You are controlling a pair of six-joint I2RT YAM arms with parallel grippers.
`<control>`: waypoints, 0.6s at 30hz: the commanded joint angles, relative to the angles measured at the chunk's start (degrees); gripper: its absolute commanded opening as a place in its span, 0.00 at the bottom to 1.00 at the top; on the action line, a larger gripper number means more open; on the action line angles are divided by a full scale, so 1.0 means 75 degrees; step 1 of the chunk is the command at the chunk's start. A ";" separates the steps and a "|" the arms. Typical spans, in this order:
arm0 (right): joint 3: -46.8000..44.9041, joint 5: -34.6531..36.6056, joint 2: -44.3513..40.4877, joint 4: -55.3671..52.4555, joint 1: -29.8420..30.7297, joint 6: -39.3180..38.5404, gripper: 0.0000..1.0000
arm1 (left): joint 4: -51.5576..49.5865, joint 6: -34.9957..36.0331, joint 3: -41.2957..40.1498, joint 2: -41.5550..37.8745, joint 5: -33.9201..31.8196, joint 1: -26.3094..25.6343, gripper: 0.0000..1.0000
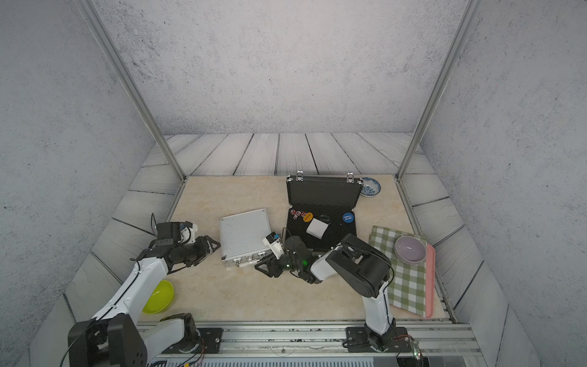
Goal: Open the poker set cases
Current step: Open the fastener on the poker set case.
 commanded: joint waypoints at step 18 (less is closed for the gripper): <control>0.0197 0.0143 -0.0033 0.0277 0.0009 0.0594 0.56 | -0.0610 0.4429 0.0530 -0.1017 -0.1027 -0.2783 0.68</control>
